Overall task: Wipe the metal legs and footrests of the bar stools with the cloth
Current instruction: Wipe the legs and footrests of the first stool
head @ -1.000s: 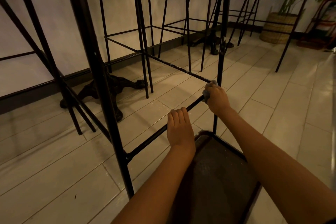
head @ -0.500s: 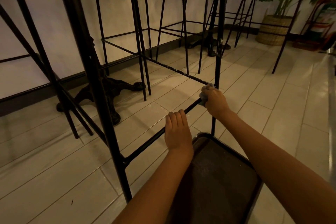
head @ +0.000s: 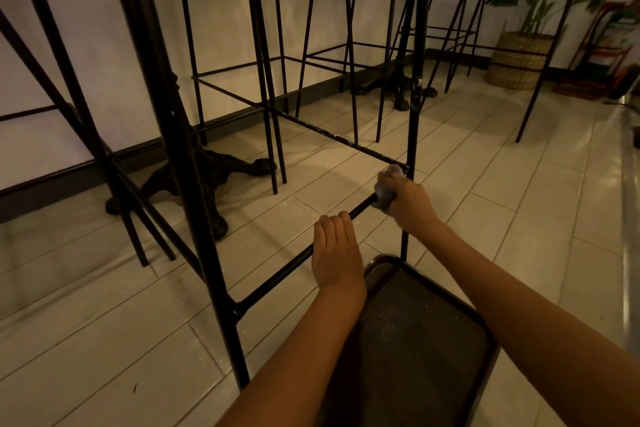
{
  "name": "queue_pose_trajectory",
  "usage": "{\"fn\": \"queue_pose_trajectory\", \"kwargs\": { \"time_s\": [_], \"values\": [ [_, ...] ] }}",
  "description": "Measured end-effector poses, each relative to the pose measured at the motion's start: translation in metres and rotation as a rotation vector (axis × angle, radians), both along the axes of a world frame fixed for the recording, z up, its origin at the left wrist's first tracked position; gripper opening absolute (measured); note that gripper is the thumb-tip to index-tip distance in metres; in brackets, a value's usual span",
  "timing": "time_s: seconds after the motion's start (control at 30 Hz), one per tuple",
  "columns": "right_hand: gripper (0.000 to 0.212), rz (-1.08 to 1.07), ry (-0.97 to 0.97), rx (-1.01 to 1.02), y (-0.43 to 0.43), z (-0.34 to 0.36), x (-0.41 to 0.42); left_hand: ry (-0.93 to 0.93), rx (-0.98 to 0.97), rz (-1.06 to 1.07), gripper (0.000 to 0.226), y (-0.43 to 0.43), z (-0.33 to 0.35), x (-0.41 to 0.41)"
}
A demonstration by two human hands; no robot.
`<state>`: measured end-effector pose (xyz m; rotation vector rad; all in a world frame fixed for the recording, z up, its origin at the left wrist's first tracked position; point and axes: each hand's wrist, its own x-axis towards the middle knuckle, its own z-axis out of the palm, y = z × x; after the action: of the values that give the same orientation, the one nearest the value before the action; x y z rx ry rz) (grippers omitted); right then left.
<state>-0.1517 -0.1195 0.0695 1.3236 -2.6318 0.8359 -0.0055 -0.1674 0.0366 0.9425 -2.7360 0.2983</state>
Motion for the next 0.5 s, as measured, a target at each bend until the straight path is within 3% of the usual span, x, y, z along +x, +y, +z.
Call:
{"fn": "queue_pose_trajectory", "kwargs": {
  "time_s": [0.17,0.3,0.4,0.5],
  "values": [
    [0.041,0.027,0.106,-0.062,-0.008,-0.025,0.026,-0.001,-0.035,-0.002,0.079,0.0,-0.001,-0.001],
    [0.049,-0.063,0.043,-0.149,-0.013,-0.028,0.02,-0.02,-0.048,-0.024,0.084,-0.001,-0.005,-0.002],
    [0.065,-0.173,0.038,-0.031,-0.015,-0.026,0.006,-0.011,-0.057,-0.023,0.086,-0.002,-0.006,-0.002],
    [0.068,-0.187,0.06,0.052,-0.016,-0.02,-0.012,-0.002,-0.054,-0.017,0.085,-0.002,-0.008,-0.002]
  ]
}}
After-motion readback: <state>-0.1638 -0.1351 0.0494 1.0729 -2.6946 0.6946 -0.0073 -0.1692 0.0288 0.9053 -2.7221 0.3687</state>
